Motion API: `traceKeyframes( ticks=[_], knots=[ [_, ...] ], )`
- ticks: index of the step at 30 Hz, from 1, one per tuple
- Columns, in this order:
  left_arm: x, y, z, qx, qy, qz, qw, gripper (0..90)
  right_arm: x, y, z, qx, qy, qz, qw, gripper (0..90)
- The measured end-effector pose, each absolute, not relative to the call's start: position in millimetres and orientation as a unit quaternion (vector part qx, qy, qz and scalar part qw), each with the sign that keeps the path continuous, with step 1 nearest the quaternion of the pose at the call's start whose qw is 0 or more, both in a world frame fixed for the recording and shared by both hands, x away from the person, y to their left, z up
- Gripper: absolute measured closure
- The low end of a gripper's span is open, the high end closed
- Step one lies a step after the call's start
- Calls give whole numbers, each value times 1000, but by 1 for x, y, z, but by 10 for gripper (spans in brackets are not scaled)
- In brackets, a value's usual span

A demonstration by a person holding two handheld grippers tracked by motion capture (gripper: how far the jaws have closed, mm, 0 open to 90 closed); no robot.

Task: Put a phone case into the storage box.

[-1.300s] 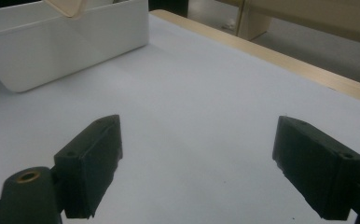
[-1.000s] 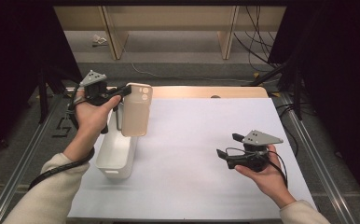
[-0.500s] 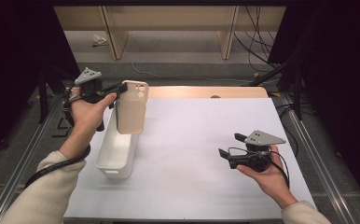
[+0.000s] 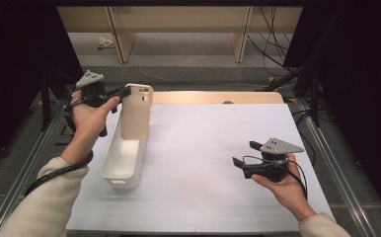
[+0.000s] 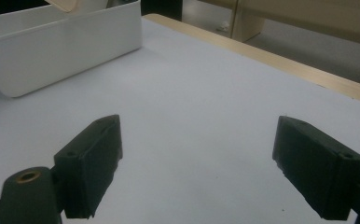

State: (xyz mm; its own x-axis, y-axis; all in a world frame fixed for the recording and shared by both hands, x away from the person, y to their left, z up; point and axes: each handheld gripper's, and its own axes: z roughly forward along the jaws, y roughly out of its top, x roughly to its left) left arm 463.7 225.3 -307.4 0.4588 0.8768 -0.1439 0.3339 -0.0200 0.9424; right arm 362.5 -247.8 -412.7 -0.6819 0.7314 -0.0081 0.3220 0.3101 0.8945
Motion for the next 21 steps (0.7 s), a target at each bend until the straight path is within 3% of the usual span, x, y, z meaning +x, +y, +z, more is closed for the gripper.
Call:
traceKeyframes(
  ticks=[21],
  knots=[
    [477,241,-311,661,457,266,532,816,363,-248,-413,338,780,481,213,167]
  ],
)
